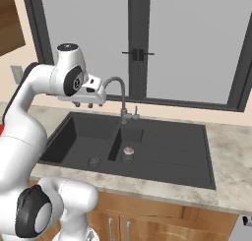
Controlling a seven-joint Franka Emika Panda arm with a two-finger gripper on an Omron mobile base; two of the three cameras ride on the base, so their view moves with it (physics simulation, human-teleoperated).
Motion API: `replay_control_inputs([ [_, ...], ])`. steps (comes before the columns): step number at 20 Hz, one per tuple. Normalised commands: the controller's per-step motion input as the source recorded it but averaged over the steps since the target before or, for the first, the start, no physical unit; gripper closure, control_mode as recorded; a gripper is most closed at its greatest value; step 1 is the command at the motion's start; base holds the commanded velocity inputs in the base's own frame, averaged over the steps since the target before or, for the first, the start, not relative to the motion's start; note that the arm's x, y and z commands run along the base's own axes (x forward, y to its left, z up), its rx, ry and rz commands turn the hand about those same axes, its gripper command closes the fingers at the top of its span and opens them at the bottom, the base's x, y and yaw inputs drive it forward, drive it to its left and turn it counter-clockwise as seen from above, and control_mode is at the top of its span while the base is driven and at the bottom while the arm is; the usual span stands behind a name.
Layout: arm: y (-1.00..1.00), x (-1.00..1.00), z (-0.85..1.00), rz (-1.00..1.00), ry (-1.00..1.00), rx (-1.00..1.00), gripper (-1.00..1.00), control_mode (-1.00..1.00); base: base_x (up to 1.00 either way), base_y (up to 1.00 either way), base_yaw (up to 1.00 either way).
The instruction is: Pick the garlic from the sink and place it in the bowl. Then pick the bowl and place it in the microwave. Then close the microwave door and press the start button.
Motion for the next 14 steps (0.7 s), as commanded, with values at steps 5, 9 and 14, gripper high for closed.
replay_control_inputs([
  [5, -0.37, -0.27, -0.20, -0.04, 0.00, 0.01, -1.00, -1.00, 0.00, 0.00, 0.00],
  [9, -0.62, -0.42, -0.49, -0.38, 0.00, 0.16, -1.00, -1.00, 0.00, 0.00, 0.00],
  [14, -0.46, -0.06, -0.64, -0.50, -0.01, 0.19, -1.00, -1.00, 0.00, 0.00, 0.00],
])
